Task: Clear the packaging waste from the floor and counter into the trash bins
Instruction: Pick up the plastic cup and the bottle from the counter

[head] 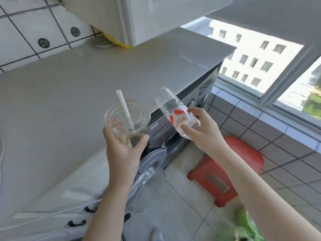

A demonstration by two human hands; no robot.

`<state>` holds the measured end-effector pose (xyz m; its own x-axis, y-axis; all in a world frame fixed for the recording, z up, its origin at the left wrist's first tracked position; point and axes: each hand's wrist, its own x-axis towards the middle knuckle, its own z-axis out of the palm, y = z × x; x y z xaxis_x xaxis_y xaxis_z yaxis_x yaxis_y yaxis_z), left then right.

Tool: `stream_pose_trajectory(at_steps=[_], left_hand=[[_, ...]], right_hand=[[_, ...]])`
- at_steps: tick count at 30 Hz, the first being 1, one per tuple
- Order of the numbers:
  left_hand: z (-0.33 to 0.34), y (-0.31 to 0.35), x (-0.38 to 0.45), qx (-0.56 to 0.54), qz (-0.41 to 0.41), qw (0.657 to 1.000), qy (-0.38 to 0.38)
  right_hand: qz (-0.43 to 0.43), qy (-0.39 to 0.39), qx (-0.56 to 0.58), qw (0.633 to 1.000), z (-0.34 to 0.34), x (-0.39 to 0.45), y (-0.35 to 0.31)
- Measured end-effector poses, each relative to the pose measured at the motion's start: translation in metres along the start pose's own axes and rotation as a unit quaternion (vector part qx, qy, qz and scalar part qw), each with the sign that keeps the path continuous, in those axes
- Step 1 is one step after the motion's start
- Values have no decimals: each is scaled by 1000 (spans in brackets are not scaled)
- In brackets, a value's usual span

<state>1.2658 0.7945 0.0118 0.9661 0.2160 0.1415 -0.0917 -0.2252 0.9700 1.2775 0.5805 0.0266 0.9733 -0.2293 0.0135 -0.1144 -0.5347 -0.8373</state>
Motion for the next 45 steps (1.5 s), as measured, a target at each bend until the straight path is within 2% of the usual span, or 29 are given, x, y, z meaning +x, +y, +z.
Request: stream_pose_trajectory(at_steps=[9, 16, 21, 27, 32, 37, 41, 45], left_hand=[[144, 18, -126, 26, -23, 979, -202], [260, 5, -243, 50, -87, 918, -382], [325, 0, -316, 67, -97, 862, -493], [384, -25, -367, 101, -96, 829, -542], [435, -52, -387, 158, -75, 793, -583], [494, -107, -392, 192, -49, 779, -595], [547, -152, -389, 234, -23, 755, -611], [602, -219, -389, 269, -8, 734, -624]], right_hand=[[131, 72, 24, 988, -130, -117, 126], [285, 109, 43, 951, -222, -216, 238], [380, 149, 61, 911, -263, -277, 304], [506, 195, 133, 830, -281, -338, 363], [572, 234, 156, 771, -287, -366, 400], [617, 251, 198, 719, -287, -364, 450], [636, 250, 216, 697, -280, -346, 505], [640, 222, 225, 700, -266, -321, 571]])
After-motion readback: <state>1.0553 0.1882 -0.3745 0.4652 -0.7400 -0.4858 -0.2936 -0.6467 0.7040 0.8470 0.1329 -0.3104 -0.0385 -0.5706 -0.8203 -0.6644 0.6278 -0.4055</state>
